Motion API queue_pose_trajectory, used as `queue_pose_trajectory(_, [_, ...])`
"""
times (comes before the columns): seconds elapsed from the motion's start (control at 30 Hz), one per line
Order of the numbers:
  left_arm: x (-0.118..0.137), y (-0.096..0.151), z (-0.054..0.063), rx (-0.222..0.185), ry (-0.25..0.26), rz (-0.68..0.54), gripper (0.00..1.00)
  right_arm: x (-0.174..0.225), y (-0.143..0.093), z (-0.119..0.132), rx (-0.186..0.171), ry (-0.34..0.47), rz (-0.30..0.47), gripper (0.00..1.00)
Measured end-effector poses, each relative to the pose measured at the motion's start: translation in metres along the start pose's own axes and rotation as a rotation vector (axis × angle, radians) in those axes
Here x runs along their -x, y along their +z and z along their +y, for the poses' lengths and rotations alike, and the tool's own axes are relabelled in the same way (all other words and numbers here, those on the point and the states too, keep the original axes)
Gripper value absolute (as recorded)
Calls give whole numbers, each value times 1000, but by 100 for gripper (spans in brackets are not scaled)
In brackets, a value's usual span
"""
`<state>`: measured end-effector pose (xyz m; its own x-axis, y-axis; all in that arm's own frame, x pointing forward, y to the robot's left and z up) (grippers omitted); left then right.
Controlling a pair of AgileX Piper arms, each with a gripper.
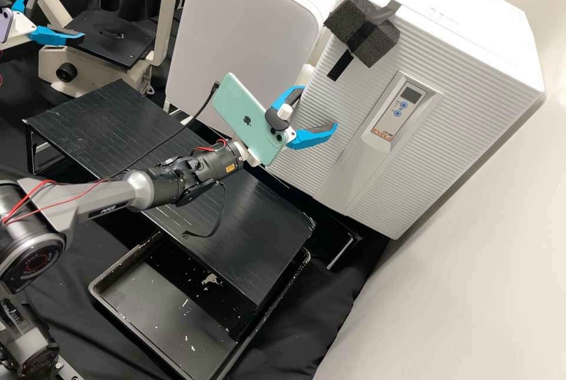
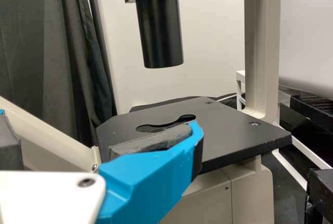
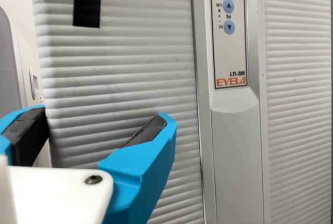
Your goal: Open the incubator door
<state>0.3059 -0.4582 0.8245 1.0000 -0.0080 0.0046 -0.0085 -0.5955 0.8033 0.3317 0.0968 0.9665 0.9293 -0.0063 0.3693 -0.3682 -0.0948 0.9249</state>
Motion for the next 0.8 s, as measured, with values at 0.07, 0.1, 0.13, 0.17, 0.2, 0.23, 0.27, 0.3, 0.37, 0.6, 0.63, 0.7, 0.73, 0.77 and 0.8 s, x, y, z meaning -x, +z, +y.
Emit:
queue_pose_trajectory(0.07, [0,0,0,0,0,0,100,0,0,0,-1,-1,-2,0])
queue_pose_trajectory(0.1, [0,0,0,0,0,0,100,0,-1,0,0,-2,-1,0])
queue_pose_trajectory(0.13, [0,0,0,0,0,0,100,0,-1,0,2,-2,-2,100])
queue_pose_trajectory(0.17, [0,0,0,0,0,0,100,0,-1,0,4,-3,-1,100])
queue_pose_trajectory(0.2, [0,0,0,0,0,0,100,1,-1,-1,9,-4,0,100])
queue_pose_trajectory(0.23, [0,0,0,0,0,0,100,1,-2,-1,13,-5,1,100])
queue_pose_trajectory(0.27, [0,0,0,0,0,0,100,1,-2,-1,13,-6,2,100])
queue_pose_trajectory(0.3, [0,0,0,0,0,0,100,1,-2,-1,13,-6,2,100])
queue_pose_trajectory(0.37, [0,0,0,0,0,0,100,1,-2,-1,11,-3,2,100])
queue_pose_trajectory(0.6, [0,0,0,0,0,0,100,1,-2,-2,5,-3,1,100])
queue_pose_trajectory(0.63, [0,0,0,0,0,0,100,1,-3,-2,4,-4,2,100])
queue_pose_trajectory(0.7, [0,0,0,0,0,0,100,1,-4,-4,-3,-6,1,100])
queue_pose_trajectory(0.73, [0,0,0,0,0,0,100,0,-5,-5,-2,-7,5,100])
queue_pose_trajectory(0.77, [0,0,0,0,0,0,100,0,-6,-6,2,-11,8,100])
queue_pose_trajectory(0.8, [0,0,0,0,0,0,100,-1,-6,-7,7,-10,7,100])
